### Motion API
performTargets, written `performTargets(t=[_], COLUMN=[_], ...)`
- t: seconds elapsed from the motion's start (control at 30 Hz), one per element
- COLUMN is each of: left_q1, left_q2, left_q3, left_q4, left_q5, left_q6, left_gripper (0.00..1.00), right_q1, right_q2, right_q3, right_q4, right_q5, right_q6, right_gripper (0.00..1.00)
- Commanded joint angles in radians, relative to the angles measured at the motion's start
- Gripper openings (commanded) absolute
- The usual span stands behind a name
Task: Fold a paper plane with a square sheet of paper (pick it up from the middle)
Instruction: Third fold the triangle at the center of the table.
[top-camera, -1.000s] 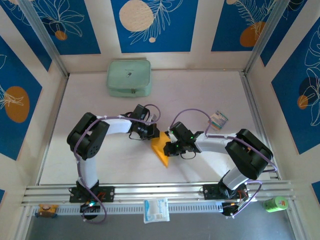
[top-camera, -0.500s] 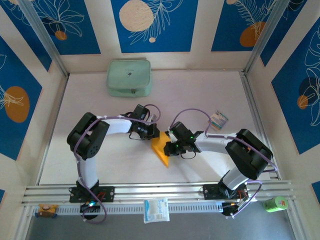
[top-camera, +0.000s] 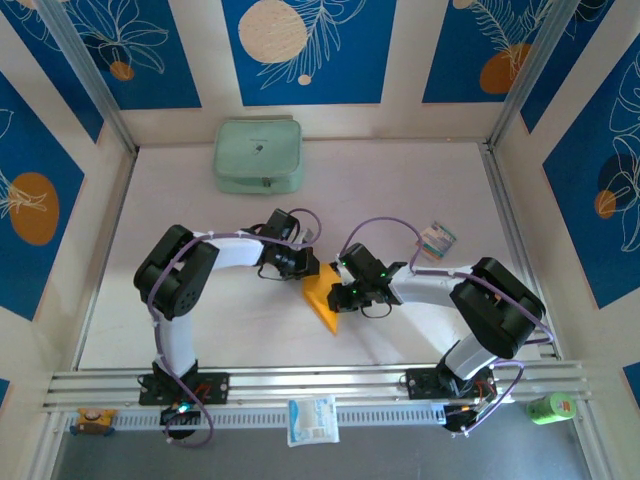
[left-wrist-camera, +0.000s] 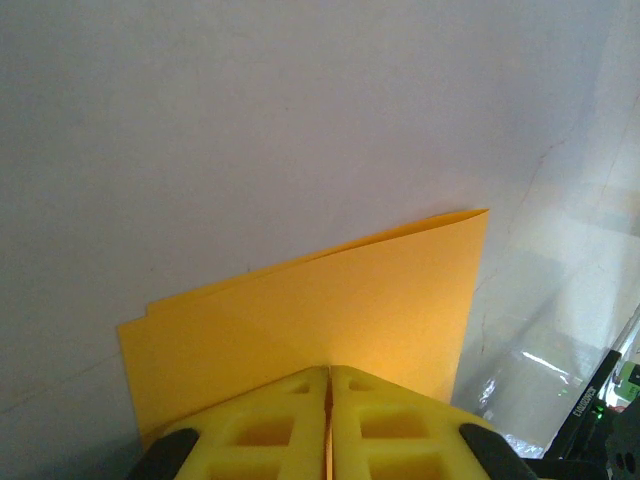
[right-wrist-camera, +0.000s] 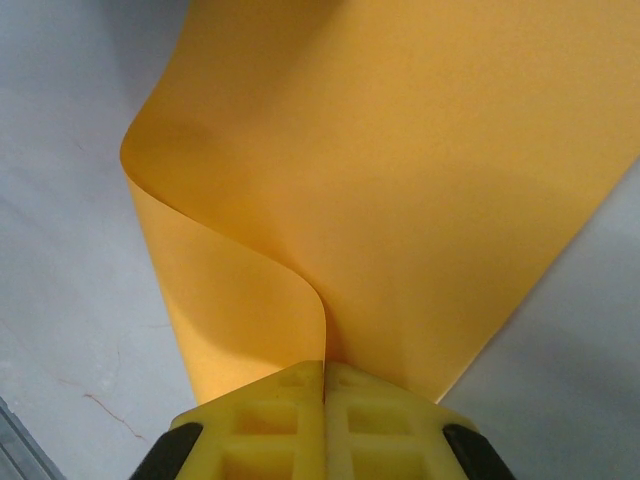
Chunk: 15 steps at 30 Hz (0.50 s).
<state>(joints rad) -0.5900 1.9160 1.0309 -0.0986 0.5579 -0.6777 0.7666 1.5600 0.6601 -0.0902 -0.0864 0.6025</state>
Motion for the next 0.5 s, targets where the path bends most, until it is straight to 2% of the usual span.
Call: performTargets(t=[0.0, 0.13, 0.23, 0.3, 0.47], left_q1=[0.004, 0.009, 0.009, 0.009, 0.009], left_q2=[-0.03, -0.089, -0.143, -0.178, -0.272], left_q3=[0.037, 0.049, 0.023, -0.005, -0.107], left_q4=[-0.088, -0.124, -0.12, -0.111, -0.051], left_q5=[-0.021, -0.059, -0.08, -0.076, -0.049], left_q6=[0.038, 0.046, 0.029, 0.017, -0.025], left_gripper=[0.14, 0.24, 0.28, 0.28, 0.19], right_q1=[0.008, 0.007, 0.004, 0.002, -0.011], right_q2=[0.031, 0.035, 0.042, 0.046, 0.059], right_q3=[-0.002, -0.002, 0.004, 0.01, 0.024], right_q4=[-0.015, -0.005, -0.001, -0.001, -0.005], right_q5=[0.003, 0.002, -0.001, -0.001, -0.014], right_q6=[-0.006, -0.005, -0.011, -0.017, -0.039], right_gripper=[0.03, 0.03, 0.03, 0.03, 0.03])
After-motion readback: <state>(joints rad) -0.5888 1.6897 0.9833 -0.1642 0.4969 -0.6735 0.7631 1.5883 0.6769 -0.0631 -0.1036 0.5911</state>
